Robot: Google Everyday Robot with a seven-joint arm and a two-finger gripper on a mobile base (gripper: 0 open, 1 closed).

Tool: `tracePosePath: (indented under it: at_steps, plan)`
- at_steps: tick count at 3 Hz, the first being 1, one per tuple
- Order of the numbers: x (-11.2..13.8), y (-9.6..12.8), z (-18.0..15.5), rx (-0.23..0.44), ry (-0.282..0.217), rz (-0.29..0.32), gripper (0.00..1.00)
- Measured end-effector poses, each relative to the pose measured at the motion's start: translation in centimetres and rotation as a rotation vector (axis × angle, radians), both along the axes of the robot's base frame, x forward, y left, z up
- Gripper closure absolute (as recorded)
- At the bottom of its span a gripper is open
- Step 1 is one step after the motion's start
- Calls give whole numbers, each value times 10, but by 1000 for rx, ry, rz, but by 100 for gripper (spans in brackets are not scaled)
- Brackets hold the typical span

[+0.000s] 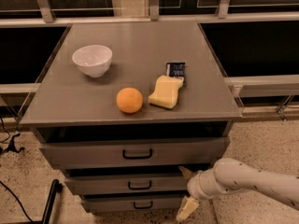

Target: Open middle drawer

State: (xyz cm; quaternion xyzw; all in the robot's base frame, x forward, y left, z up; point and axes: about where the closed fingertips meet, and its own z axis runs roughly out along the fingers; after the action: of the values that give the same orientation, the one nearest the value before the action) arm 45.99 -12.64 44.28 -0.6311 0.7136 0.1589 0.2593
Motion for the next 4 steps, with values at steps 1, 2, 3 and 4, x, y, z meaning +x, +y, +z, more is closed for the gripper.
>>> tracePosePath:
  at_steps: [1, 2, 3, 4]
  plan:
    - [4, 2, -2, -32, -11, 4, 0]
    - [11, 5, -2, -64, -21, 9, 0]
    - [16, 7, -5, -91, -16, 14, 0]
    - [14, 6, -12, -107, 19, 9, 0]
